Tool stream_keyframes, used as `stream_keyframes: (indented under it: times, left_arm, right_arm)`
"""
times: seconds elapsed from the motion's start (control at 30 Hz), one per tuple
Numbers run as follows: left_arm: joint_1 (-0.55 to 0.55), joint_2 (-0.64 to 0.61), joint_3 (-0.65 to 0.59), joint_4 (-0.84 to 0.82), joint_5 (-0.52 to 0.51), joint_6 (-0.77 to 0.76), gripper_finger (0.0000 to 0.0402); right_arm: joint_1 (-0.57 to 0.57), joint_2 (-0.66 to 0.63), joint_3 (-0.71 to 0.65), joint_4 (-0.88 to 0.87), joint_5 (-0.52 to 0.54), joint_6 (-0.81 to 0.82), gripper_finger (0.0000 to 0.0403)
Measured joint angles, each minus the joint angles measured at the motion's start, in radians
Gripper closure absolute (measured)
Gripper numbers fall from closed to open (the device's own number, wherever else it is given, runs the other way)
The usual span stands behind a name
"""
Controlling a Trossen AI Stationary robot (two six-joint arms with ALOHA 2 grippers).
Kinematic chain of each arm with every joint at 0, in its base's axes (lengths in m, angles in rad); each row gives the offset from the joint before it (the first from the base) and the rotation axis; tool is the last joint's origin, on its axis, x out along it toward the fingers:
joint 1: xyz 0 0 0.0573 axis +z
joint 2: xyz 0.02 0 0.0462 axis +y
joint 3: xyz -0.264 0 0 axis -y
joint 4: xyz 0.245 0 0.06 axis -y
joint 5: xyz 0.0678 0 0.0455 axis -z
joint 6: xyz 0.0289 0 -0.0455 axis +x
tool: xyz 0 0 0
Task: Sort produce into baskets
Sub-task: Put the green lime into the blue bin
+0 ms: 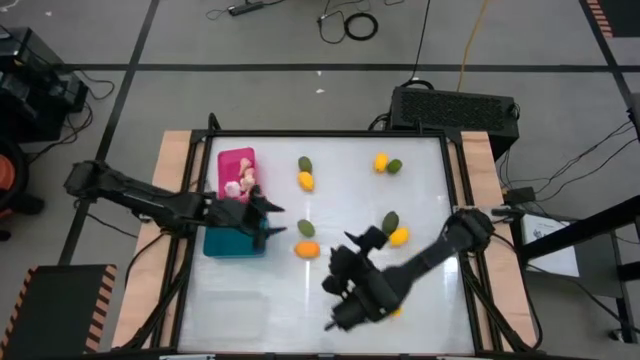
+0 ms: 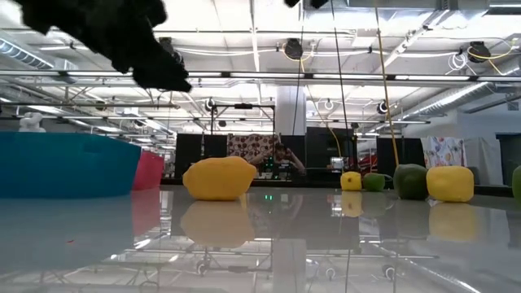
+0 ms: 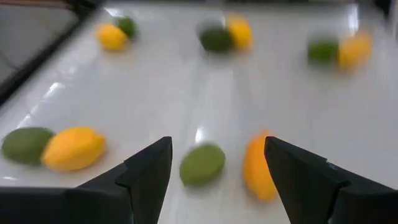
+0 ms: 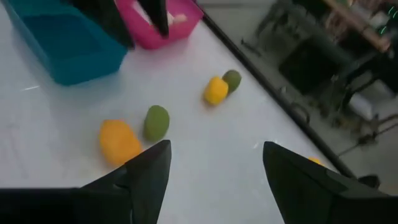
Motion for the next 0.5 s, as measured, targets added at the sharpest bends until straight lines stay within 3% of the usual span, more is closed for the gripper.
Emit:
stream_keyframes:
  times: [0.23,0.33,0.5]
  left_arm:
    - [0.016,0.337,0.348,-0.433,0.077,0.385,0.0161]
    - [0.037,0.461,0.431,-0.479,0.159,0.508,0.0167]
    - [0.081,0.616,0.515,-0.495,0.169,0.660,0.0169]
  right_arm:
    - [0.050,0.000,-0.051,0.002,0.058,-0.048,0.0175]
    - [0.048,0.000,-0.051,0.002,0.058,-0.094,0.0185]
    - [0.038,0.000,-0.051,0.002,0.055,-0.145,0.0200]
